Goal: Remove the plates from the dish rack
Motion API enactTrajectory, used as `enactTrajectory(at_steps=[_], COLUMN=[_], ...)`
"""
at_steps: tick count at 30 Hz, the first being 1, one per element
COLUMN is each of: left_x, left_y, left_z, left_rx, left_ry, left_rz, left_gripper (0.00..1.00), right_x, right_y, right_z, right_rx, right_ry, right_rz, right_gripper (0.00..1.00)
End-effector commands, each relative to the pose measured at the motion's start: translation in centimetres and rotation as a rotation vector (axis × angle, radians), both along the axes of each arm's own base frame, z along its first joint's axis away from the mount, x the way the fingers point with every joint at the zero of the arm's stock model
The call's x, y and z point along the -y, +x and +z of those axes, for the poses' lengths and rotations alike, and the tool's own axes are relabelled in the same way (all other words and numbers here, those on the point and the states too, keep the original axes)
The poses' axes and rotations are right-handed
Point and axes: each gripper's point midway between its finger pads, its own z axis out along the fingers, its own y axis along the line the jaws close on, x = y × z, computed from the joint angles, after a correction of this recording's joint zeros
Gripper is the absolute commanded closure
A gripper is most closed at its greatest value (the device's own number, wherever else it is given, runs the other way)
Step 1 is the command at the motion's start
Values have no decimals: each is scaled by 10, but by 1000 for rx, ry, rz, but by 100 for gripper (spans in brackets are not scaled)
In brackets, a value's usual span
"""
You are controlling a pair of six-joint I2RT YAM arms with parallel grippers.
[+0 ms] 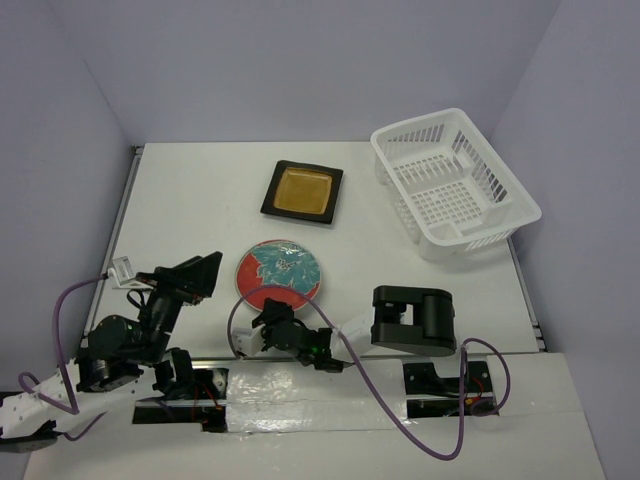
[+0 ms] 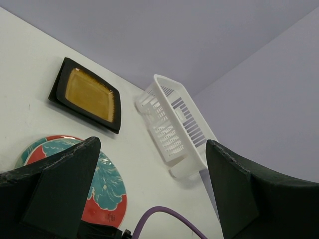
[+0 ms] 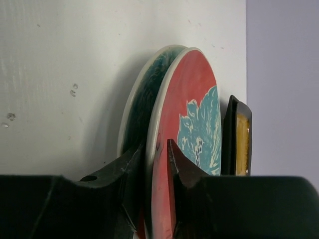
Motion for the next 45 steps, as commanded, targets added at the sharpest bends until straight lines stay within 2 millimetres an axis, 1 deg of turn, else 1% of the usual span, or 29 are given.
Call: enactTrajectory(at_steps=[1, 5, 6, 8, 13, 15, 17, 18, 19, 21, 23, 26, 30, 32, 36, 38, 39, 40, 45], left_x=[-3, -5, -5, -4, -5, -5, -5, -4, -4, -4, -5, -4, -3, -3, -5, -5, -6, -5, -3], left_y=[-3, -3, -3, -3, -3, -3, -3, -3, -3, -3, -3, -4, -4, -4, -3, -3, -3, -2, -2], left_z=[12, 11, 11, 12, 12, 12, 12, 11, 12, 12, 12, 13, 13, 13, 12, 11, 12, 11, 11], left_rx=[27, 23, 24, 27, 26, 24, 26, 25, 25, 24, 24, 28, 29, 28, 25, 25, 26, 25, 26], left_ry=[-49, -50, -50, -50, -52, -50, -55, -49, -49, -52, -55, -61, -60, -55, -54, -53, -54, -50, -46], left_rz=[-9, -4, -4, -8, -7, -5, -7, -8, -8, -7, -7, -15, -18, -16, -4, -2, 0, 0, -4], left_gripper=[0, 0, 0, 0, 0, 0, 0, 0, 0, 1, 1, 1, 1, 1, 1, 1, 1, 1, 1], right_x=[-21, -20, -21, -22, -26, -27, -31, -32, -33, -35, -35, -35, -31, -31, -27, -25, -24, -22, -17], right_y=[-5, -10, -11, -14, -19, -18, -21, -20, -22, -22, -22, -21, -20, -21, -18, -12, -14, -10, -12], right_z=[48, 43, 46, 44, 46, 47, 43, 42, 39, 39, 44, 42, 39, 47, 48, 51, 52, 53, 59], right_rx=[-26, -73, -81, -105, -140, -143, -166, -174, -181, -195, -207, -245, -259, -263, -282, -295, -312, -326, -371], right_ry=[153, 136, 145, 143, 155, 154, 128, 115, 100, 89, 102, 83, 73, 111, 125, 144, 155, 171, 220], right_rz=[15, 22, 27, 36, 57, 53, 63, 59, 59, 59, 62, 62, 48, 56, 58, 57, 76, 70, 105], right_gripper=[69, 66, 66, 64, 57, 56, 50, 43, 42, 41, 41, 41, 41, 41, 40, 40, 40, 40, 39])
